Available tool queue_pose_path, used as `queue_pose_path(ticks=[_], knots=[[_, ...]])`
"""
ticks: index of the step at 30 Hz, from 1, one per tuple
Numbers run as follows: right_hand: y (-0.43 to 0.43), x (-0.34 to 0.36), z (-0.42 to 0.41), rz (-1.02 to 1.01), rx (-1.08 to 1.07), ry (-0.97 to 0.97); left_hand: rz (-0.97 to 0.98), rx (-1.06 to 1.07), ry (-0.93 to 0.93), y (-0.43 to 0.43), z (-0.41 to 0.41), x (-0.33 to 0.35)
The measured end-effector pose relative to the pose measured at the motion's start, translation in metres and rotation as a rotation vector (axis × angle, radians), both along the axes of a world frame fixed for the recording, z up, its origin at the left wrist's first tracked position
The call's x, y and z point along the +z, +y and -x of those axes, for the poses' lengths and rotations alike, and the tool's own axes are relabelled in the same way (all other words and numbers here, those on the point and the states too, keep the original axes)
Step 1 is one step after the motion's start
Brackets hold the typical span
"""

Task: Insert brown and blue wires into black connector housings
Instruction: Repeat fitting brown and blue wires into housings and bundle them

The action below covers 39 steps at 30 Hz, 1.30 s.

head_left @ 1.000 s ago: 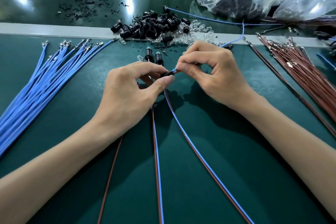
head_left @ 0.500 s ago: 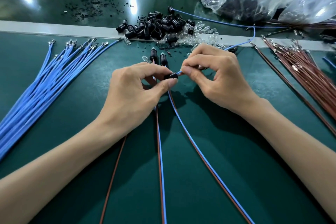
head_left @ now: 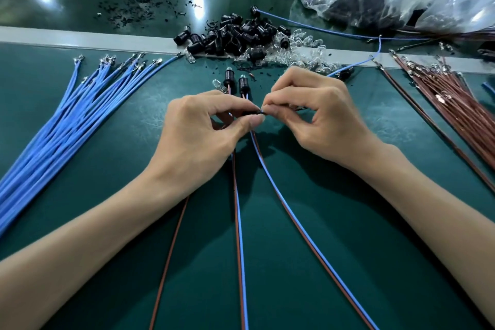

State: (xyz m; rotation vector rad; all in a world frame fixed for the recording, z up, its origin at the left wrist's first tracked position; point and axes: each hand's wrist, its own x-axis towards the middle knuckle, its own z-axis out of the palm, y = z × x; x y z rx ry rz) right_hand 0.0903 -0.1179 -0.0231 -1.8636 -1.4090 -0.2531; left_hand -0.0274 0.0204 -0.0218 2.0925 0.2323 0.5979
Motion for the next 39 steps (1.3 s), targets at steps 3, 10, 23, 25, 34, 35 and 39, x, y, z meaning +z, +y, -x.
queue_pose_path(ticks=[3,10,23,25,34,35,39], knots=[[-0.0006,0.0019,-0.0006,-0.038,-0.038,0.101,0.054,0.009,-0.022,0.0000,-0.0006,-0.0009],[-0.0021,0.0034,-0.0015,-0.088,-0.092,0.164,0.090,0.043,-0.027,0.0008,-0.0007,-0.0014],[-0.0046,0.0050,-0.0029,-0.126,-0.041,0.306,0.076,-0.005,0.006,0.0000,0.0003,-0.0001],[-0.0043,0.0053,-0.0022,-0.113,-0.030,0.303,0.087,-0.017,-0.005,-0.0003,0.0008,0.0011],[-0.0059,0.0071,-0.0023,0.000,0.009,0.467,0.095,-0.023,-0.013,-0.0007,0.0009,0.0009],[-0.0059,0.0074,-0.0021,-0.012,-0.002,0.466,0.099,-0.014,-0.021,-0.0004,0.0006,0.0008],[-0.0068,0.0084,-0.0034,-0.086,-0.059,0.502,0.140,0.036,-0.057,0.0012,-0.0003,-0.0005]])
